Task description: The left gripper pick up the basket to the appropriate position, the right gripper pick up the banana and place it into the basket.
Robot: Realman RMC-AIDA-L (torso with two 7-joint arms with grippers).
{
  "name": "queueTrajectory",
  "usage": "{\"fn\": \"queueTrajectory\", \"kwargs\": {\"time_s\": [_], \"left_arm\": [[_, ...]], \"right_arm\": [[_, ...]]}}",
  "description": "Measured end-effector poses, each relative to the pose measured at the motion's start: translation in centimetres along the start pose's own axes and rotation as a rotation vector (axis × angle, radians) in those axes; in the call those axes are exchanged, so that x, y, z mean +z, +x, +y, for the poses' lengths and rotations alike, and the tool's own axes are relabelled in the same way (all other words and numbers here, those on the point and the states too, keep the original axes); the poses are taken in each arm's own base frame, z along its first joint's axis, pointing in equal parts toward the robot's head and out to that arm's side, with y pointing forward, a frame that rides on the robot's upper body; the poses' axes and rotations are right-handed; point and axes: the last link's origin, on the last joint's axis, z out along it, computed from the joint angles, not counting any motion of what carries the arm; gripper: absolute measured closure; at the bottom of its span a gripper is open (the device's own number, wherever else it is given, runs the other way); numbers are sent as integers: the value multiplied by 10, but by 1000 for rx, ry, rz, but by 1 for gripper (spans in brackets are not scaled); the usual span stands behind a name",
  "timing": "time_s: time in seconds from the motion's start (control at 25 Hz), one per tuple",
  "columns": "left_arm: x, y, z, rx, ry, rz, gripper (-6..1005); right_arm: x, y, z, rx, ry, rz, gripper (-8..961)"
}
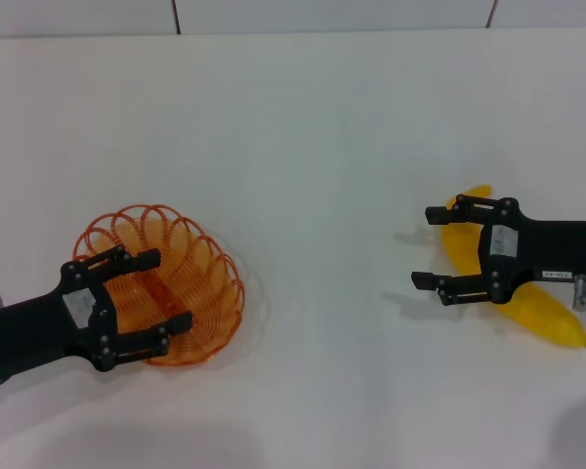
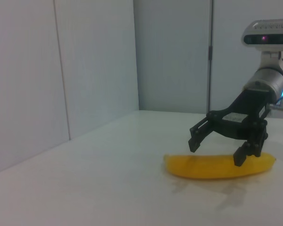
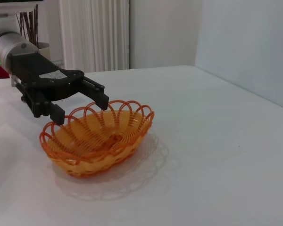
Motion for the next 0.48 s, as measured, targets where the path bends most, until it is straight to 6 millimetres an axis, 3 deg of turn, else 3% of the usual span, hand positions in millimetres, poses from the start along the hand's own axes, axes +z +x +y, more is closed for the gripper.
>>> {"fn": "queueTrajectory", "kwargs": {"time_s": [0.48], "left_arm": [[0,0,1,0,-2,-1,137]], "right_arm": [[1,0,1,4,-1,-3,71]]}}
